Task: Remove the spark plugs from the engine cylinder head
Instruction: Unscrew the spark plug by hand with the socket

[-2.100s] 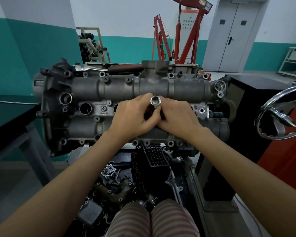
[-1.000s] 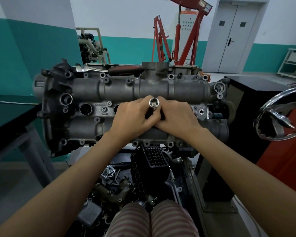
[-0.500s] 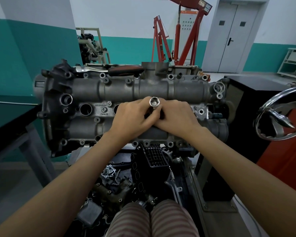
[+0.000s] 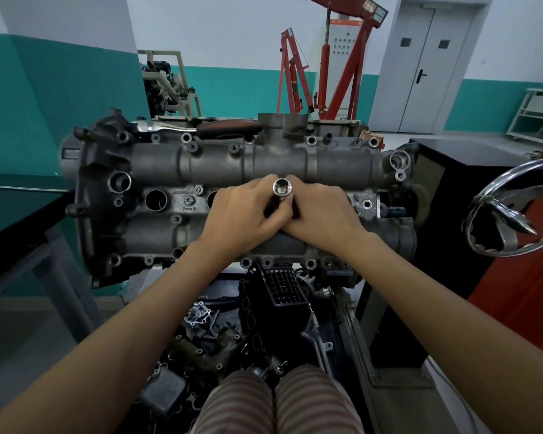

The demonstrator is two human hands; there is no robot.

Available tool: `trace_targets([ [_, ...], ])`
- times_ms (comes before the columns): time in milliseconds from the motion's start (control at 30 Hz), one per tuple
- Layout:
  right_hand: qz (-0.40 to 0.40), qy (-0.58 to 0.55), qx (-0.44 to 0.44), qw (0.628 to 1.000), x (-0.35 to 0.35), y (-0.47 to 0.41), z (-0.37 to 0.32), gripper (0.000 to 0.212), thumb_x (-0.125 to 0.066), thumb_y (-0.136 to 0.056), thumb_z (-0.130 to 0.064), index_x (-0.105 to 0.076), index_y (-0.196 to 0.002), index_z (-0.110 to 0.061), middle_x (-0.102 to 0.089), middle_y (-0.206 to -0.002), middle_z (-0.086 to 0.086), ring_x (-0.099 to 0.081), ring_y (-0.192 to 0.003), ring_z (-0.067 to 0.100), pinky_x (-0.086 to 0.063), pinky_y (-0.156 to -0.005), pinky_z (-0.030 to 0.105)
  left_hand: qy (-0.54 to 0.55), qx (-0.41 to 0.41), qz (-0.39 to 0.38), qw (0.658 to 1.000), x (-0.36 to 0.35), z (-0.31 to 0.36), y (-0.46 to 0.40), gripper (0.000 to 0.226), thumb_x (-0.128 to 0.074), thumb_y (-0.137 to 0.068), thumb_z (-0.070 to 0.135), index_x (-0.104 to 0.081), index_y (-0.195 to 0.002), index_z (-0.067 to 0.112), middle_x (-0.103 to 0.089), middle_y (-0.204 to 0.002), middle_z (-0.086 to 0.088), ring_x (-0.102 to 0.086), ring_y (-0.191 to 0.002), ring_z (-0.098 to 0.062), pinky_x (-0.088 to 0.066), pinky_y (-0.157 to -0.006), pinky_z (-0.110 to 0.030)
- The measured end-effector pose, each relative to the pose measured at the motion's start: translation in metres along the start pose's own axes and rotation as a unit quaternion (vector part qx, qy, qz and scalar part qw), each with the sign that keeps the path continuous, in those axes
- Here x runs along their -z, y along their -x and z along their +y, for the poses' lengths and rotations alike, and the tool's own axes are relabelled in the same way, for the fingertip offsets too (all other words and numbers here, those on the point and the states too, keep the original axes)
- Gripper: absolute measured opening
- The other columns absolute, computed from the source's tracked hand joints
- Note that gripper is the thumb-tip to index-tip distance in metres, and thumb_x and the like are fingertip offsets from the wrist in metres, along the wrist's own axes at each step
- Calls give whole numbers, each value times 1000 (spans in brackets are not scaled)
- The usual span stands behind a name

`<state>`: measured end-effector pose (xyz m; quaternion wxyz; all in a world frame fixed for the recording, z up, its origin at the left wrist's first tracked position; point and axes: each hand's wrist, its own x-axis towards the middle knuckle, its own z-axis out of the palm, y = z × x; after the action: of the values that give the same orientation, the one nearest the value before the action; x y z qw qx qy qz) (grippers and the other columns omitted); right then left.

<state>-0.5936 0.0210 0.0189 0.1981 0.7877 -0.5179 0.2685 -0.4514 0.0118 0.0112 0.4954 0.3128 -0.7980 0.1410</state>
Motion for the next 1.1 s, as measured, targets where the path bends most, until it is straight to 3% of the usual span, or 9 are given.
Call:
trace_targets([
  [133,-5,-2,-6,1000,0,0,3,37,-46,-83,-49,-66,-86,-18,-67,-74,4,-62,-73,25,-28,-55,27,18,-5,8,1000,-1,-3,0,40,-52,-86,37,-66,-62,8,-58,-50,-3,-56,-45,-23,-36,-43,-25],
  [267,-6,0,13,1000,3,2,1,41,-29,-82,-47,-51,-67,-16,-64,-68,9,-55,-61,26,-23,-53,28,40,-2,-1,999,1,-2,-1,35,-49,-85,38,-46,-63,11,-42,-54,8,-46,-46,-20,-33,-44,-26],
  [467,1,-6,16,1000,2,1,1,35,-47,-85,-42,-55,-100,-12,-65,-74,3,-61,-68,25,-27,-49,28,17,10,2,1000,0,-1,-1,24,-47,-84,32,-42,-65,18,-38,-55,12,-41,-44,-15,-21,-43,-18],
  [600,0,8,4,1000,1,1,2,47,-40,-82,-55,-63,-98,-18,-67,-74,2,-62,-72,22,-28,-52,27,15,6,18,1000,-2,-4,0,40,-54,-85,37,-63,-57,10,-54,-45,-2,-52,-42,-20,-30,-45,-20],
  [667,-7,7,-1,1000,1,1,2,43,-40,-84,-52,-68,-92,-20,-68,-77,3,-62,-76,24,-30,-56,28,32,10,13,999,-1,-3,0,41,-53,-85,41,-66,-60,11,-55,-46,-1,-53,-43,-18,-33,-44,-22],
  [833,-14,13,15,1000,1,0,2,33,-35,-86,-41,-51,-74,-14,-66,-76,9,-60,-72,31,-27,-55,31,44,11,-10,999,1,0,0,34,-48,-85,39,-41,-63,13,-39,-55,10,-45,-46,-19,-33,-44,-28],
  [967,-2,3,15,1000,0,0,1,39,-39,-81,-41,-54,-99,-9,-66,-78,6,-62,-72,29,-29,-53,29,21,1,2,1000,1,2,0,21,-50,-82,29,-45,-66,17,-35,-60,15,-47,-45,-19,-27,-47,-21],
  [1100,6,4,4,1000,-1,0,1,48,-38,-81,-54,-56,-96,-12,-66,-72,2,-62,-68,23,-23,-47,27,19,11,8,1000,-2,-4,1,43,-52,-86,38,-62,-58,8,-54,-45,-1,-54,-43,-23,-34,-43,-24],
])
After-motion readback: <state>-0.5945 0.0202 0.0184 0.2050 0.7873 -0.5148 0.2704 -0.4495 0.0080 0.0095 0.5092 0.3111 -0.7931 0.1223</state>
